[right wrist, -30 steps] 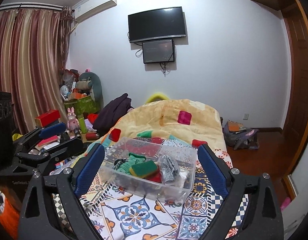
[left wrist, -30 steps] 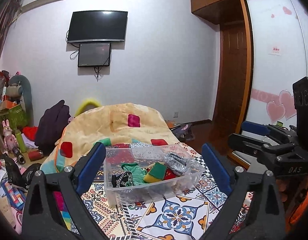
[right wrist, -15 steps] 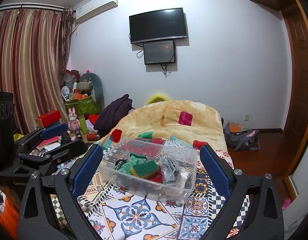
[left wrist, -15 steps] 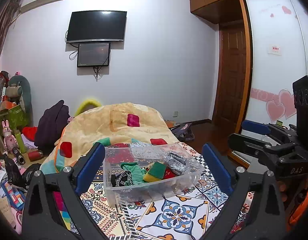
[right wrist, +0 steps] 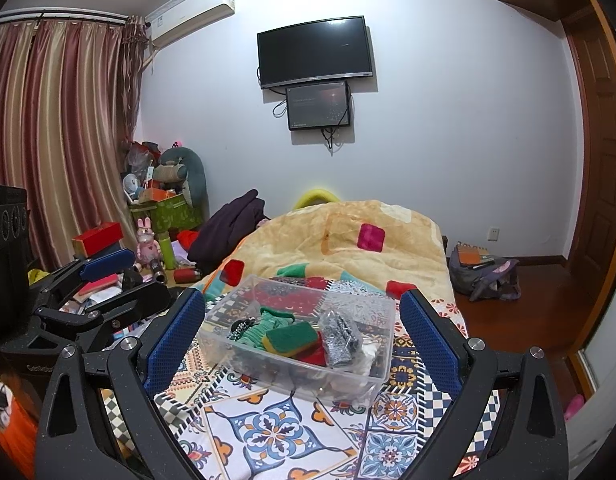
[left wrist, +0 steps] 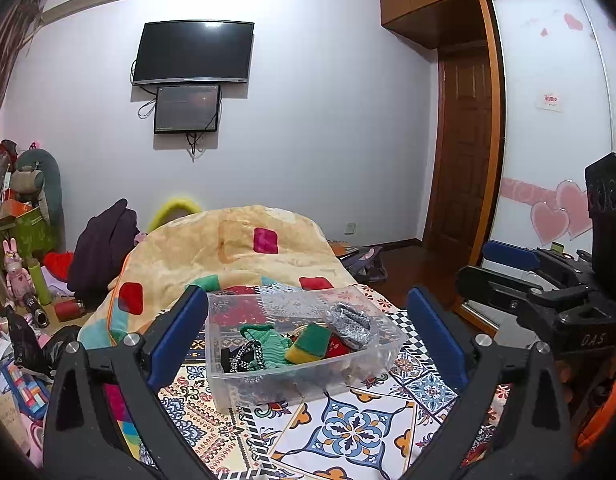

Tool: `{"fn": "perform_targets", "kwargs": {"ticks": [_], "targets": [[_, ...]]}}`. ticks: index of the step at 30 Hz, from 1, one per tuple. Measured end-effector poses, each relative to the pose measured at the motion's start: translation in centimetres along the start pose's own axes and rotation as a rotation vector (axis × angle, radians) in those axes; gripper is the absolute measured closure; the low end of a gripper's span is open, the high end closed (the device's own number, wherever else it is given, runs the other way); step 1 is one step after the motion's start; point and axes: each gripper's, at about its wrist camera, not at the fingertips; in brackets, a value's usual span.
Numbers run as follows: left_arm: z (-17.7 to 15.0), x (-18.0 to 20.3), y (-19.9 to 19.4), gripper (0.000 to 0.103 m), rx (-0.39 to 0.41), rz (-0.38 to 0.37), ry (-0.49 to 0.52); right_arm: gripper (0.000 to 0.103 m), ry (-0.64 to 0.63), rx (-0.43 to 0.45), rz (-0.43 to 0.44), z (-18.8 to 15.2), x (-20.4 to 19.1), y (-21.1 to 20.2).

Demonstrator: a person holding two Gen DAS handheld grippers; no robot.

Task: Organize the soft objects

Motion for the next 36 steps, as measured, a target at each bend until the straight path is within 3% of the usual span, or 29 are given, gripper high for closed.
{"fn": "perform_targets", "kwargs": {"ticks": [36], "targets": [[-0.14, -0.29, 0.07, 0.0, -0.008, 0.01, -0.015, 0.001, 0.016, -0.007, -0.003, 0.13, -0.36, 0.02]]}}
Point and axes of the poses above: each gripper's, at about its wrist camera, not at the fingertips, and y roughly the way its jaws point, x to its right, z to its top, and after that the axes turned 3 degrees about -x, right-handed
